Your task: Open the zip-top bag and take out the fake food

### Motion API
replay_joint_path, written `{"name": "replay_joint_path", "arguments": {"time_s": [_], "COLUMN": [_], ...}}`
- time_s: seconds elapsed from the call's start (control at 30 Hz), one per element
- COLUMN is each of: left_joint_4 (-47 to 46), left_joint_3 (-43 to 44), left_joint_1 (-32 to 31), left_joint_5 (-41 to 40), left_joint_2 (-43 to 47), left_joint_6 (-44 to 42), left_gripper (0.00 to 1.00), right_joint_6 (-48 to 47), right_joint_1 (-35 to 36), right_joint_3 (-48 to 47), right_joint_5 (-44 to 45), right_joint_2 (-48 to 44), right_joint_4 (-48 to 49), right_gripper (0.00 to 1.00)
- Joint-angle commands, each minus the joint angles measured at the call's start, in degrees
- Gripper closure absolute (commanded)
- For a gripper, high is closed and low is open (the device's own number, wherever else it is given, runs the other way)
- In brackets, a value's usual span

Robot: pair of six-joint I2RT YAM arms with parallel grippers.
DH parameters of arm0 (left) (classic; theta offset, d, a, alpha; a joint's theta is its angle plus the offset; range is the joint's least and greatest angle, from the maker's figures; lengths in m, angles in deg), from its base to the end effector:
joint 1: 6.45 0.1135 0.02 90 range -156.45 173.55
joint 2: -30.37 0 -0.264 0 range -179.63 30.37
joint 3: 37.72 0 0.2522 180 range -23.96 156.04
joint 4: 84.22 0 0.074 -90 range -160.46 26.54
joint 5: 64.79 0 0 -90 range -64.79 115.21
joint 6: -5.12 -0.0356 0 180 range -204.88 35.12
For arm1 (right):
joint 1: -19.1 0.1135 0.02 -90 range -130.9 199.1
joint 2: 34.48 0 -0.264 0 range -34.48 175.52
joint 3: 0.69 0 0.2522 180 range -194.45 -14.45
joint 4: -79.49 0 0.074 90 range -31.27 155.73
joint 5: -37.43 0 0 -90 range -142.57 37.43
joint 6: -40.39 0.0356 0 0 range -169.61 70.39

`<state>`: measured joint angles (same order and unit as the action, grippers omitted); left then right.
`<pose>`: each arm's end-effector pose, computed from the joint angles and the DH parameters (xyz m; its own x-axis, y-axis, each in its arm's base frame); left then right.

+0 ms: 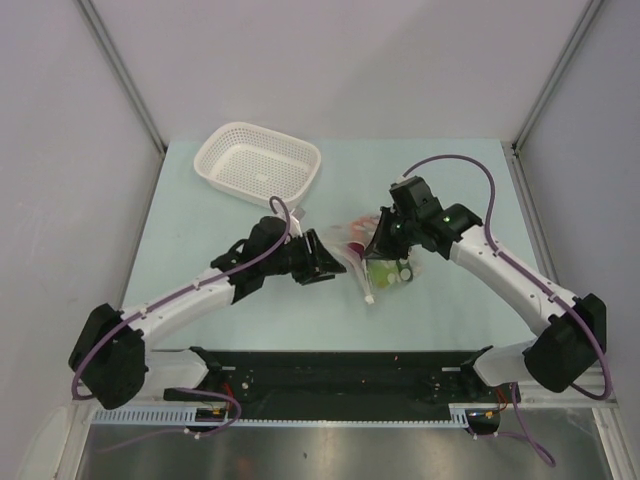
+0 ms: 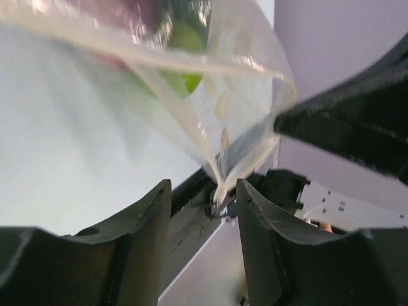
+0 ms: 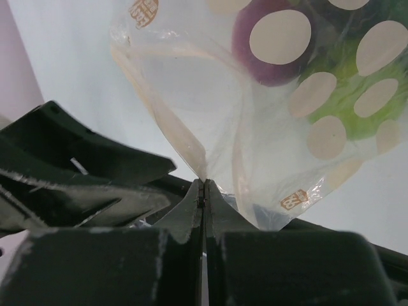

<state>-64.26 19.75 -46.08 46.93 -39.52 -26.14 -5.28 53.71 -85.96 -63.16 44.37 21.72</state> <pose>0.1964 -0.1798 0.2498 -0.9263 -0.2640 -0.2688 0.0798 0.5598 -0.8248 0.2330 0.1688 0.3156 -0.9160 0.2025 -0.3465 -0.0178 0.8420 0.5391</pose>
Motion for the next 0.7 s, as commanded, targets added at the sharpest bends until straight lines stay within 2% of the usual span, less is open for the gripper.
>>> {"name": "replay_joint_path", "arguments": {"time_s": [0.0, 0.13, 0.2, 0.47, 0.67], "left_joint_4": [-15.1, -18.8, -16.6, -16.6, -15.3], "left_joint_3": [1.0, 1.6, 3.0, 5.6, 9.6], "left_joint_1": [-0.3, 0.9, 1.8, 3.1, 3.7], "left_joint_5": [-2.4, -0.7, -0.8, -3.8, -4.1], "left_joint_2": [-5.4, -10.6, -12.0, -14.9, -19.7], "left_joint_6": [2.1, 1.5, 0.0, -4.1, -6.9], "left_gripper": [0.51, 0.58, 0.60, 0.51, 0.51], "right_joint_6": [2.4, 2.9, 2.8, 2.6, 1.7], "right_joint_1": [-2.1, -4.9, -6.1, -7.7, -9.0], "right_joint_3": [0.7, 2.2, 2.3, 3.6, 3.4], "right_joint_5": [-4.3, -5.8, -6.5, -8.1, -9.5], "right_joint_2": [-4.0, -5.5, -5.9, -5.6, -5.6], "right_joint_4": [3.6, 4.2, 4.4, 5.3, 5.3], "right_gripper": [1.00, 1.00, 1.00, 1.00, 1.00]}}
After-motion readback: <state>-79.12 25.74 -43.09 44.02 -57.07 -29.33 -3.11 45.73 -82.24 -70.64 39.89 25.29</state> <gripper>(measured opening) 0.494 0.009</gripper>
